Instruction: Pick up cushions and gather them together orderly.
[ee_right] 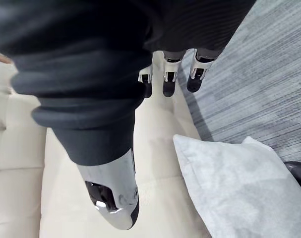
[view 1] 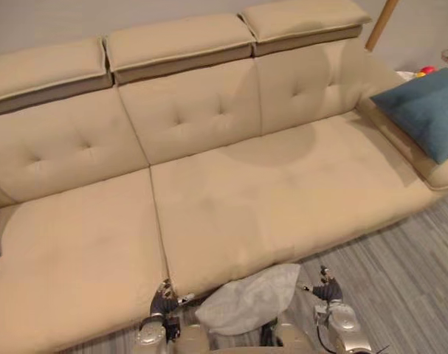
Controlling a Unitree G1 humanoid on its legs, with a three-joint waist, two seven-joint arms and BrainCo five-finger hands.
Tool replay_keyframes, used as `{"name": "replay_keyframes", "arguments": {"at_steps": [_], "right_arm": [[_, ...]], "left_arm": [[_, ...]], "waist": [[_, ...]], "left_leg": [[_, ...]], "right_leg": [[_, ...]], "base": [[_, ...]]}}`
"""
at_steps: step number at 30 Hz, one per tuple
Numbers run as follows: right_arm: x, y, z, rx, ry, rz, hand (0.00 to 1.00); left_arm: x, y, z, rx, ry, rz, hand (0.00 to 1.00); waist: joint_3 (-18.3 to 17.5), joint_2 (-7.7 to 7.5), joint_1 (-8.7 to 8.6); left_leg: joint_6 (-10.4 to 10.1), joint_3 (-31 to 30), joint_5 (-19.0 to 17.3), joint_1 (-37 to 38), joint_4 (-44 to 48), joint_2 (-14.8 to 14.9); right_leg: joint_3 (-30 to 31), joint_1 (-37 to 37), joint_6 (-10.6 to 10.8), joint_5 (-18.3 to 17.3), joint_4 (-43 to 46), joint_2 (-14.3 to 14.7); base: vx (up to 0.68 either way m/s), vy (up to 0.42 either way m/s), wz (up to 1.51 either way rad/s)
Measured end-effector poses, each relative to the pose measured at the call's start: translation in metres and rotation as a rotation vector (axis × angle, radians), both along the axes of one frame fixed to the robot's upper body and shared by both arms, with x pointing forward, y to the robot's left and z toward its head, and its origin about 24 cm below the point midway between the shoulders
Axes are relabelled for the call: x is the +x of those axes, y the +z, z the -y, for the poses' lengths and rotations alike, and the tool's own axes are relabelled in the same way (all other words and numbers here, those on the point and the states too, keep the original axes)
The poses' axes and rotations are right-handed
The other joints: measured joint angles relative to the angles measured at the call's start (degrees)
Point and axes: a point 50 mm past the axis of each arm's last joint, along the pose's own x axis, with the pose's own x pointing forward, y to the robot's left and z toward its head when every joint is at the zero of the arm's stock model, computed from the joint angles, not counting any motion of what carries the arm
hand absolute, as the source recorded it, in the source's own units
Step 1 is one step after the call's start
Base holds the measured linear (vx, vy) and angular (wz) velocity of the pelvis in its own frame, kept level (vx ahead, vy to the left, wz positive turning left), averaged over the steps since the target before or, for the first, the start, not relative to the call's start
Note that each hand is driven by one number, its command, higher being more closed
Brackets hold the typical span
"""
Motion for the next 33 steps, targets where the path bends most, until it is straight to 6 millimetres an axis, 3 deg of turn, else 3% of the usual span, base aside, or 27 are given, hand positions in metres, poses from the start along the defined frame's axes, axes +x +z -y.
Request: {"name": "replay_keyframes", "arguments": {"at_steps": [5,8,10,11,12,13,14,15,16,17,19,22,26,27,29,30,31,33], "right_arm": [[-0.008,-0.006,0.0,0.013,-0.033,-0.04,0.0],[0.015,0.002,-0.005,0.019,-0.01,0.017,0.0],[0.031,0.01,-0.008,0.02,0.001,0.059,0.0],[0.037,0.013,-0.007,0.003,0.002,0.074,0.0],[0.039,0.015,-0.006,-0.008,0.002,0.08,0.0],[0.043,0.017,-0.006,-0.025,0.009,0.087,0.0],[0.042,0.017,-0.006,-0.034,0.009,0.085,0.0],[0.042,0.017,-0.007,-0.041,0.008,0.084,0.0],[0.044,0.019,-0.006,-0.053,0.006,0.092,0.0],[0.056,0.027,-0.005,-0.075,0.006,0.134,0.0],[0.072,0.039,-0.008,-0.089,0.008,0.189,0.0],[0.099,0.062,-0.01,-0.106,0.003,0.288,0.0],[0.131,0.091,-0.015,-0.119,0.015,0.395,0.0],[0.147,0.107,-0.02,-0.117,0.028,0.451,0.0],[0.163,0.126,-0.025,-0.117,0.033,0.512,0.0],[0.179,0.146,-0.03,-0.115,0.039,0.572,0.0],[0.185,0.154,-0.033,-0.114,0.044,0.592,0.0],[0.207,0.191,-0.042,-0.099,0.045,0.695,0.0]], "left_arm": [[-0.003,-0.001,-0.003,0.009,0.001,-0.011,0.0],[-0.002,0.001,-0.014,0.038,0.003,-0.009,0.0],[0.009,0.007,-0.024,0.069,-0.004,0.02,0.0],[0.023,0.014,-0.027,0.082,-0.011,0.058,0.0],[0.03,0.017,-0.028,0.088,-0.012,0.078,0.0],[0.04,0.023,-0.029,0.09,-0.003,0.112,0.0],[0.047,0.027,-0.029,0.098,0.0,0.136,0.0],[0.054,0.034,-0.033,0.115,0.005,0.173,0.0],[0.059,0.038,-0.033,0.112,0.011,0.197,0.0],[0.069,0.047,-0.033,0.099,0.042,0.254,0.0],[0.075,0.051,-0.034,0.08,0.104,0.286,0.0],[0.1,0.067,-0.026,0.034,0.156,0.37,0.0],[0.142,0.1,-0.003,-0.032,0.15,0.514,0.0],[0.16,0.117,0.007,-0.055,0.129,0.575,0.0],[0.176,0.134,0.016,-0.073,0.111,0.632,0.0],[0.193,0.155,0.025,-0.089,0.084,0.698,0.0],[0.199,0.164,0.029,-0.093,0.072,0.725,0.0],[0.223,0.207,0.05,-0.115,0.008,0.85,0.0]], "waist": [[0.13,-0.42,-0.44],[1.34,-2.15,0.32],[3.24,-3.32,-0.14],[5.06,-3.42,-0.05],[6.04,-3.21,0.19],[7.63,-1.66,0.36],[8.14,-2.06,0.3],[9.06,-3.31,0.38],[9.74,-3.29,0.91],[11.4,-2.58,2.22],[12.04,-2.15,1.96],[15.54,-1.7,1.86],[17.07,-1.97,1.95],[18.01,-1.75,1.89],[18.74,-1.69,1.86],[19.21,-1.65,1.71],[19.59,-1.64,1.72],[20.11,-1.41,1.61]], "left_leg": [[0.11,-0.14,2.68,0.34,-7.12,-0.42],[0.21,2.81,2.57,-3.77,-4.48,0.35],[1.3,2.78,1.69,-8.34,-0.26,0.58],[1.51,2.49,-0.26,-11.51,3.76,1.41],[2.28,2.01,-0.72,-12.94,5.41,1.84],[2.52,1.0,-0.76,-15.63,6.56,3.53],[2.44,0.99,-0.63,-17.05,7.8,3.51],[2.27,1.19,-0.56,-18.61,9.54,3.06],[2.26,1.38,-0.56,-19.96,10.93,3.46],[2.28,0.99,-0.57,-23.65,13.61,4.48],[2.29,-0.19,-0.58,-29.25,16.95,4.95],[2.67,-2.17,-0.87,-36.14,22.93,5.73],[3.2,-4.02,-1.18,-46.43,30.31,5.78],[3.39,-4.51,-1.3,-50.2,33.1,6.19],[3.4,-5.13,-1.29,-54.19,35.23,6.47],[3.41,-5.19,-1.28,-57.81,36.64,7.16],[3.42,-5.02,-1.27,-59.09,37.11,7.49],[3.44,-4.84,-1.26,-65.83,39.0,8.36]], "right_leg": [[-0.67,-1.29,-1.11,0.8,-0.16,0.59],[3.09,-6.28,-1.58,3.68,-0.13,1.52],[4.96,-8.96,-1.83,4.04,-0.04,1.64],[5.47,-10.47,-0.45,3.83,0.2,1.86],[5.55,-10.95,1.13,3.44,-0.21,2.02],[6.27,-12.68,0.82,1.54,2.22,2.97],[8.25,-15.24,-1.47,-0.83,10.08,2.58],[9.7,-14.76,-1.04,-3.73,12.52,2.16],[10.5,-14.87,-0.63,-6.06,12.0,2.14],[10.27,-18.43,-0.4,-6.14,14.19,2.4],[9.89,-23.82,-0.6,-6.41,18.2,2.39],[8.72,-30.04,-1.22,-7.98,25.07,2.14],[8.09,-40.57,-2.49,-11.15,35.69,0.54],[8.08,-44.39,-2.88,-11.91,39.05,0.38],[8.02,-48.4,-3.24,-12.13,41.5,0.37],[7.86,-51.96,-3.29,-12.16,43.15,0.37],[7.77,-53.28,-3.29,-12.15,43.64,0.33],[7.67,-59.86,-3.27,-12.11,45.88,0.24]], "base": [[-0.13,-0.013,0.36],[-0.24,-0.027,-0.5],[-0.33,-0.008,-0.27],[-0.36,0.033,-0.04],[-0.36,0.042,0.02],[-0.28,0.043,0.22],[-0.14,0.013,0.47],[-0.08,-0.022,0.44],[-0.17,-0.029,0.15],[-0.22,-0.027,-0.08],[-0.25,-0.044,0.03],[-0.16,-0.062,0.18],[-0.17,-0.084,0.21],[-0.19,-0.081,0.04],[-0.18,-0.068,0.0],[-0.14,-0.052,0.0],[-0.15,-0.058,0.03],[-0.13,-0.043,0.04]]}}
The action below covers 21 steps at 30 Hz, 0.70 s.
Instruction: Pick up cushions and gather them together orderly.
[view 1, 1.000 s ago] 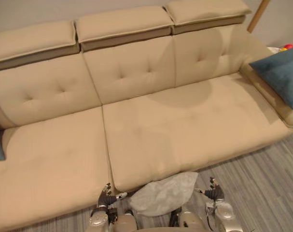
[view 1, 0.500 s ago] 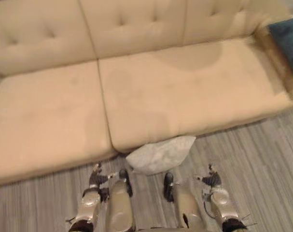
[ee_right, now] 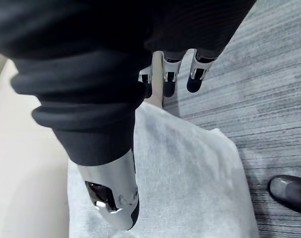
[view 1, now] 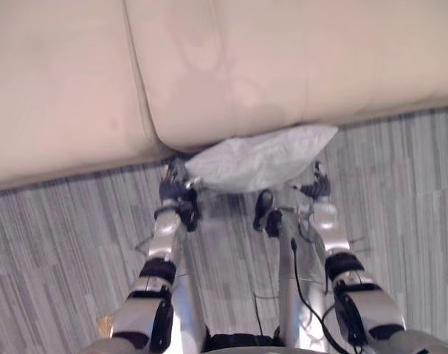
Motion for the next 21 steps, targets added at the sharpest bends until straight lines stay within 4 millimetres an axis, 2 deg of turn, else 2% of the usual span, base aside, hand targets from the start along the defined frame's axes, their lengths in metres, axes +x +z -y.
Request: {"name": "replay_keyframes", "arguments": {"at_steps": [1,3,4,5,7,9,13,15,17,21], "right_arm": [[0.004,0.008,-0.002,0.005,-0.004,0.021,0.0],[0.019,0.043,-0.011,0.038,-0.01,0.111,0.0],[0.021,0.049,-0.013,0.048,-0.01,0.127,0.0],[0.025,0.061,-0.017,0.057,-0.015,0.157,1.0],[0.03,0.076,-0.025,0.067,-0.011,0.189,1.0],[0.031,0.091,-0.031,0.082,-0.029,0.236,1.0],[0.028,0.104,-0.036,0.079,-0.025,0.3,1.0],[0.024,0.107,-0.042,0.062,0.001,0.33,1.0],[0.019,0.107,-0.043,0.051,0.017,0.351,1.0],[0.003,0.093,-0.047,0.034,0.052,0.365,1.0]], "left_arm": [[0.004,0.009,0.006,0.006,-0.016,0.025,0.0],[0.016,0.046,0.026,0.007,-0.054,0.132,0.0],[0.017,0.049,0.028,0.0,-0.046,0.141,0.0],[0.016,0.052,0.03,-0.015,-0.026,0.159,1.0],[0.017,0.056,0.028,-0.017,-0.009,0.177,1.0],[0.019,0.072,0.03,-0.034,0.0,0.218,1.0],[0.02,0.079,0.027,-0.033,0.017,0.235,1.0],[0.02,0.082,0.023,-0.026,0.038,0.235,1.0],[0.017,0.088,0.028,0.013,0.011,0.261,1.0],[0.006,0.098,0.041,0.06,-0.058,0.341,1.0]], "waist": [[0.13,0.09,0.02],[0.61,0.17,-0.01],[0.62,0.19,0.01],[0.64,0.22,0.12],[0.65,0.23,0.26],[0.65,0.23,0.16],[0.64,0.23,-0.7],[0.64,0.22,-1.56],[0.63,0.2,-1.55],[0.5,0.2,-1.9]], "left_leg": [[0.0,-0.03,0.0,-1.24,0.44,0.0],[0.08,-0.27,0.04,-6.04,2.69,0.15],[0.34,-0.29,0.21,-6.82,3.25,0.31],[0.73,-0.18,0.45,-8.17,4.56,0.74],[1.15,-0.03,0.18,-10.24,5.89,0.97],[1.43,0.14,-0.03,-12.98,6.74,1.01],[2.0,1.49,-0.38,-13.8,7.32,1.24],[2.0,1.59,-0.39,-13.74,7.35,1.35],[1.99,1.77,-0.38,-13.26,7.31,1.67],[1.64,1.82,-0.22,-7.49,5.55,2.0]], "right_leg": [[0.01,-1.28,0.01,0.01,0.48,-0.11],[0.3,-6.38,0.41,0.34,2.8,-0.73],[0.46,-7.14,0.57,0.52,3.31,-0.73],[0.89,-8.66,0.51,0.55,4.38,-0.63],[1.25,-10.69,0.54,0.57,5.27,-0.67],[1.68,-13.35,1.06,0.86,5.82,-0.72],[3.14,-15.02,1.69,1.35,6.0,-0.63],[3.21,-15.0,1.67,1.4,5.99,-0.59],[3.23,-14.85,1.51,1.5,5.97,-0.43],[2.89,-9.12,1.17,1.41,4.06,0.22]], "base": [[-0.1,-0.022,0.01],[-0.07,0.007,-0.05],[-0.03,0.021,-0.16],[0.0,0.025,-0.17],[0.0,0.035,-0.11],[-0.02,0.046,-0.02],[-0.03,0.033,-0.09],[-0.03,0.021,-0.05],[-0.02,0.007,-0.07],[0.0,-0.002,-0.04]]}}
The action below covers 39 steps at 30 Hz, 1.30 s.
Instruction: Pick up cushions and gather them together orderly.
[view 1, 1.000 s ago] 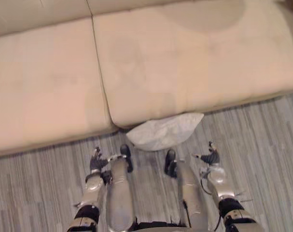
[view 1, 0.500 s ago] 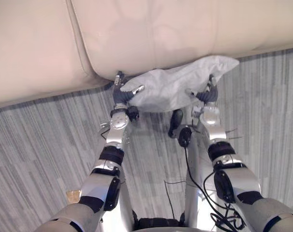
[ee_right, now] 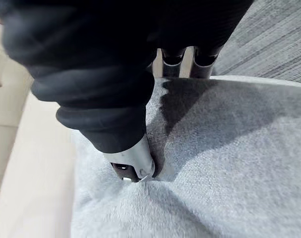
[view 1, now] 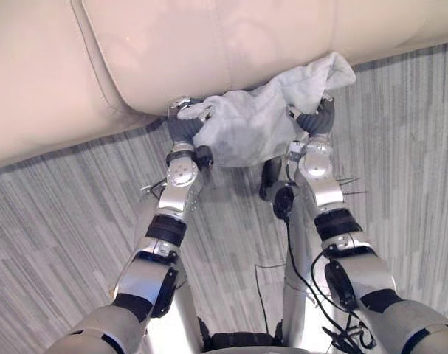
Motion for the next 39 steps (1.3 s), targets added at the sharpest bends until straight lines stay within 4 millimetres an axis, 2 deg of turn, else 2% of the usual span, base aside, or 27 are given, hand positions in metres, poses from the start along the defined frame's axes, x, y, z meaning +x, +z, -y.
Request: {"name": "replay_keyframes", "arguments": {"at_steps": [2,4,6,8,9,11,12,14,18,20,23,26,29,31,32,35,36,37,39], "right_arm": [[-0.012,-0.008,-0.003,-0.007,0.027,0.013,1.0],[-0.026,-0.017,-0.006,-0.004,0.053,0.023,1.0],[-0.046,-0.028,-0.009,0.013,0.092,0.037,1.0],[-0.055,-0.039,-0.009,0.024,0.105,0.02,1.0],[-0.071,-0.055,-0.008,0.04,0.114,-0.014,1.0],[-0.082,-0.063,-0.007,0.044,0.136,-0.02,1.0],[-0.09,-0.07,-0.01,0.042,0.162,-0.034,1.0],[-0.099,-0.079,-0.012,0.041,0.193,-0.059,1.0],[-0.111,-0.103,-0.027,0.014,0.302,-0.145,1.0],[-0.112,-0.108,-0.029,-0.001,0.332,-0.167,1.0],[-0.119,-0.116,-0.033,-0.02,0.372,-0.201,1.0],[-0.12,-0.118,-0.034,-0.017,0.395,-0.21,1.0],[-0.12,-0.116,-0.039,-0.032,0.427,-0.206,1.0],[-0.121,-0.117,-0.043,-0.037,0.448,-0.208,1.0],[-0.122,-0.117,-0.044,-0.04,0.455,-0.211,1.0],[-0.122,-0.117,-0.043,-0.044,0.454,-0.213,1.0],[-0.122,-0.118,-0.043,-0.047,0.457,-0.217,1.0],[-0.123,-0.119,-0.043,-0.05,0.462,-0.219,1.0],[-0.124,-0.121,-0.042,-0.067,0.476,-0.227,1.0]], "left_arm": [[-0.008,0.001,0.0,-0.005,-0.007,0.032,1.0],[-0.017,-0.006,-0.003,-0.02,-0.009,0.047,1.0],[-0.03,-0.023,-0.008,-0.036,-0.003,0.03,1.0],[-0.038,-0.037,-0.007,-0.034,-0.008,-0.005,1.0],[-0.052,-0.057,-0.008,-0.035,-0.015,-0.054,1.0],[-0.062,-0.068,-0.007,-0.042,-0.019,-0.079,1.0],[-0.071,-0.077,-0.01,-0.044,-0.008,-0.103,1.0],[-0.082,-0.09,-0.014,-0.051,0.007,-0.129,1.0],[-0.106,-0.12,-0.031,-0.007,0.052,-0.219,1.0],[-0.112,-0.123,-0.036,0.007,0.059,-0.231,1.0],[-0.124,-0.132,-0.04,0.015,0.055,-0.261,1.0],[-0.132,-0.141,-0.042,0.017,0.049,-0.295,1.0],[-0.141,-0.147,-0.044,0.013,0.058,-0.325,1.0],[-0.147,-0.151,-0.047,0.008,0.067,-0.345,1.0],[-0.149,-0.154,-0.048,0.005,0.07,-0.356,1.0],[-0.15,-0.155,-0.047,0.01,0.053,-0.366,1.0],[-0.15,-0.155,-0.047,0.011,0.053,-0.365,1.0],[-0.15,-0.154,-0.048,0.012,0.053,-0.363,1.0],[-0.15,-0.153,-0.048,0.013,0.052,-0.356,1.0]], "waist": [[-0.04,0.0,-0.34],[-1.54,-0.05,-0.33],[-3.1,-0.1,-0.01],[-4.48,-0.05,0.23],[-7.9,-0.08,0.44],[-8.04,-0.16,0.47],[-9.96,-0.18,0.54],[-11.85,-0.29,0.55],[-15.94,-0.6,0.6],[-16.06,-0.7,0.74],[-18.23,-0.78,0.62],[-18.44,-0.9,0.63],[-18.47,-0.92,0.93],[-18.45,-0.89,0.94],[-18.43,-0.88,0.94],[-18.32,-1.01,0.48],[-18.41,-0.81,0.26],[-18.42,-0.82,0.48],[-18.4,-0.78,0.19]], "left_leg": [[-0.29,0.28,0.15,5.07,-2.83,-0.13],[-0.86,1.11,0.51,10.08,-6.65,-0.25],[-1.87,2.45,1.21,17.61,-11.9,-0.65],[-1.95,2.47,1.25,21.52,-14.24,-1.23],[-2.76,2.55,1.97,26.11,-17.88,-2.15],[-2.59,2.62,2.23,31.87,-20.53,-2.99],[-2.46,2.95,2.32,35.03,-22.63,-3.73],[-2.57,3.38,2.53,39.45,-26.3,-5.25],[-2.95,4.58,6.66,50.33,-38.71,-9.15],[-3.2,5.06,7.53,53.71,-42.09,-9.5],[-3.45,5.21,7.85,56.22,-45.39,-10.05],[-3.15,5.46,7.49,58.29,-45.34,-10.17],[-2.77,5.6,3.92,58.86,-42.53,-9.9],[-2.48,5.65,0.97,58.88,-39.58,-9.29],[-2.17,5.46,-1.57,59.14,-37.59,-8.97],[-0.31,4.09,-3.36,61.82,-37.44,-11.12],[-0.02,3.37,-3.67,62.74,-37.92,-11.4],[-0.02,3.0,-3.66,63.25,-38.56,-11.51],[-0.04,0.66,-3.59,64.01,-40.93,-11.75]], "right_leg": [[-0.69,5.3,-0.08,-0.03,-2.72,0.06],[-1.37,10.32,-0.47,-0.13,-6.45,0.08],[-2.42,17.98,-0.47,0.73,-11.65,-0.06],[-3.08,22.2,-0.37,0.73,-14.19,-0.12],[-4.28,27.59,-0.39,1.14,-18.22,-0.29],[-5.36,33.84,-0.41,1.13,-20.66,-1.08],[-5.81,37.25,-0.33,1.18,-23.07,-1.45],[-6.2,41.62,0.34,1.19,-26.16,-2.15],[-6.47,51.02,1.5,2.97,-35.51,-2.97],[-6.72,54.44,1.49,4.28,-38.88,-2.54],[-6.97,57.69,1.72,5.76,-43.76,-1.82],[-6.72,60.73,2.09,7.21,-46.39,-1.34],[-5.57,61.73,2.33,7.45,-46.0,-1.25],[-4.73,61.52,2.4,7.4,-43.32,-1.33],[-4.12,60.21,2.58,7.28,-38.61,-1.67],[-0.53,54.79,3.94,8.61,-24.02,-4.18],[0.25,54.55,3.19,5.61,-24.42,-3.45],[0.29,54.11,2.9,4.48,-26.11,-2.69],[0.42,52.24,2.71,4.87,-36.19,0.48]], "base": [[-0.02,-0.029,0.07],[0.0,-0.049,0.09],[0.06,-0.056,0.11],[0.16,-0.029,0.19],[0.23,-0.003,0.28],[0.24,0.011,0.37],[0.22,0.018,0.3],[0.24,0.029,0.24],[0.27,0.005,0.17],[0.18,0.007,0.0],[0.14,0.017,-0.03],[0.13,0.027,-0.07],[0.06,0.072,-0.15],[0.02,0.109,-0.19],[0.01,0.145,0.01],[0.04,0.107,0.29],[0.1,0.069,0.38],[0.14,0.009,0.4],[0.17,-0.052,0.49]]}}
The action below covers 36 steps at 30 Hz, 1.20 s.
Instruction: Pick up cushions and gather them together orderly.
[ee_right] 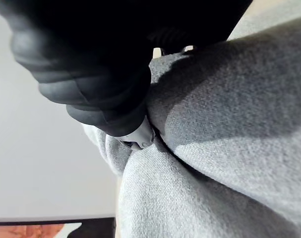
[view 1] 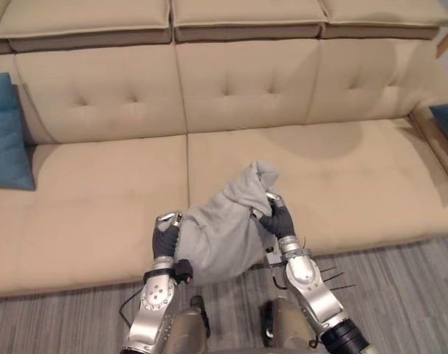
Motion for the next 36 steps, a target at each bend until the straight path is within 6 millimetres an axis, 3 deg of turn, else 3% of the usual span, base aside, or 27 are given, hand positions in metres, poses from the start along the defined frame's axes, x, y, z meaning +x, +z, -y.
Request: {"name": "replay_keyframes", "arguments": {"at_steps": [1,2,3,5,8,9,10,12,13,14,18,22,25,30,31,35,36], "right_arm": [[-0.001,-0.001,0.002,-0.007,0.002,-0.004,1.0],[-0.003,-0.004,0.004,-0.013,-0.001,-0.014,1.0],[-0.005,-0.007,0.006,-0.015,-0.009,-0.029,1.0],[-0.007,-0.012,0.014,-0.028,-0.033,-0.046,1.0],[-0.005,-0.011,0.02,-0.031,-0.056,-0.041,1.0],[-0.005,-0.011,0.024,-0.033,-0.072,-0.043,1.0],[-0.004,-0.009,0.028,-0.032,-0.087,-0.036,1.0],[-0.002,-0.004,0.031,-0.025,-0.1,-0.014,1.0],[-0.001,0.0,0.033,-0.019,-0.112,0.008,1.0],[0.0,0.002,0.036,-0.023,-0.12,0.019,1.0],[0.004,0.011,0.038,0.009,-0.16,0.051,1.0],[0.011,0.021,0.034,0.023,-0.157,0.091,1.0],[0.029,0.04,0.027,0.04,-0.167,0.157,1.0],[0.076,0.102,0.018,0.065,-0.223,0.34,1.0],[0.081,0.11,0.017,0.069,-0.231,0.361,1.0],[0.102,0.165,0.008,0.14,-0.288,0.488,1.0],[0.103,0.17,0.007,0.15,-0.292,0.498,1.0]], "left_arm": [[0.0,0.0,0.0,0.002,-0.003,0.0,1.0],[0.0,0.0,0.0,0.01,-0.011,-0.001,1.0],[0.0,-0.001,0.0,0.015,-0.021,-0.005,1.0],[-0.001,-0.004,0.01,-0.013,-0.043,-0.018,1.0],[0.009,0.0,0.017,-0.033,-0.055,0.006,1.0],[0.012,0.002,0.02,-0.041,-0.059,0.012,1.0],[0.014,0.001,0.023,-0.045,-0.076,0.012,1.0],[0.018,0.002,0.026,-0.042,-0.096,0.015,1.0],[0.02,0.004,0.029,-0.039,-0.119,0.025,1.0],[0.02,0.005,0.032,-0.038,-0.138,0.029,1.0],[0.026,0.012,0.04,-0.031,-0.177,0.061,1.0],[0.034,0.026,0.036,0.011,-0.19,0.118,1.0],[0.053,0.049,0.032,0.053,-0.174,0.207,1.0],[0.102,0.122,0.031,0.141,-0.066,0.444,1.0],[0.108,0.132,0.029,0.152,-0.045,0.471,1.0],[0.142,0.206,0.018,0.18,0.091,0.629,1.0],[0.144,0.213,0.016,0.179,0.108,0.643,1.0]], "waist": [[-0.05,-0.08,-0.5],[-0.41,-0.68,-1.55],[-0.71,-1.28,-2.8],[-1.92,1.9,-2.66],[-2.21,2.72,-2.62],[-2.19,2.68,-2.58],[-2.21,2.7,-2.45],[-2.26,2.76,-2.55],[-2.46,3.1,-2.8],[-2.98,4.15,-2.85],[-3.08,3.48,-2.4],[-3.09,3.54,-2.2],[-3.05,3.48,-1.76],[-2.38,3.26,-1.83],[-1.57,3.23,-1.83],[2.58,2.31,-2.2],[3.06,2.31,-2.22]], "left_leg": [[-0.32,-1.09,0.18,0.16,-0.59,-0.43],[-1.21,-2.61,0.56,0.15,-0.68,-1.5],[-2.67,-4.77,0.02,0.11,0.32,-2.91],[-4.79,-6.9,-0.03,0.01,0.84,-0.78],[-8.05,-6.83,2.11,-4.59,10.28,1.9],[-7.19,-4.79,3.43,-5.89,14.46,3.0],[-5.71,-1.96,2.47,-6.69,16.85,3.75],[-4.34,-0.34,1.4,-7.34,15.73,3.72],[-3.61,1.09,2.49,-7.44,9.27,3.75],[-3.53,1.18,5.79,-7.0,4.06,4.02],[-3.77,1.89,5.11,-6.43,1.82,1.45],[-3.18,3.62,5.48,-6.12,0.16,0.67],[-3.1,5.28,5.52,-6.6,-0.45,0.63],[-2.79,5.62,7.72,-12.23,-0.36,1.18],[-2.87,5.63,7.91,-12.36,-0.3,1.35],[-3.16,5.0,9.83,-15.62,-0.16,1.95],[-3.15,4.98,9.98,-15.95,-0.18,2.0]], "right_leg": [[0.5,-0.28,0.07,1.37,-4.54,0.89],[1.87,0.24,0.03,4.94,-11.21,1.55],[3.73,0.69,-0.45,11.92,-12.62,0.85],[0.84,0.74,-2.22,9.91,-10.22,2.27],[-2.2,3.8,-3.3,9.17,-12.4,3.32],[-2.62,6.11,-3.69,8.94,-13.8,3.46],[-2.59,8.42,-3.84,8.84,-15.44,3.21],[-2.46,8.96,-3.82,8.85,-16.38,2.62],[-2.25,8.49,-3.39,9.13,-16.91,2.43],[-2.06,8.11,-2.9,9.42,-17.45,3.34],[0.07,7.89,-0.45,11.5,-20.2,1.44],[3.27,8.25,-1.01,15.16,-24.68,1.15],[5.73,6.49,-0.74,15.83,-25.29,1.25],[6.84,1.13,-0.79,19.51,-26.89,1.93],[6.84,0.96,-1.0,19.81,-26.86,2.07],[6.6,-2.03,-1.36,21.44,-26.72,2.8],[6.57,-2.37,-1.43,21.56,-26.69,2.85]], "base": [[0.25,-0.122,0.78],[0.28,-0.15,1.09],[0.32,-0.207,1.14],[0.39,-0.203,0.67],[0.26,-0.132,0.35],[0.27,-0.087,0.24],[0.24,-0.039,0.14],[0.12,0.041,-0.02],[0.07,0.106,-0.11],[0.06,0.132,-0.19],[0.03,0.18,-0.04],[-0.04,0.102,-0.26],[-0.12,0.002,-0.35],[-0.16,-0.06,-0.12],[-0.15,-0.092,-0.04],[-0.15,-0.089,0.03],[-0.15,-0.11,0.05]]}}
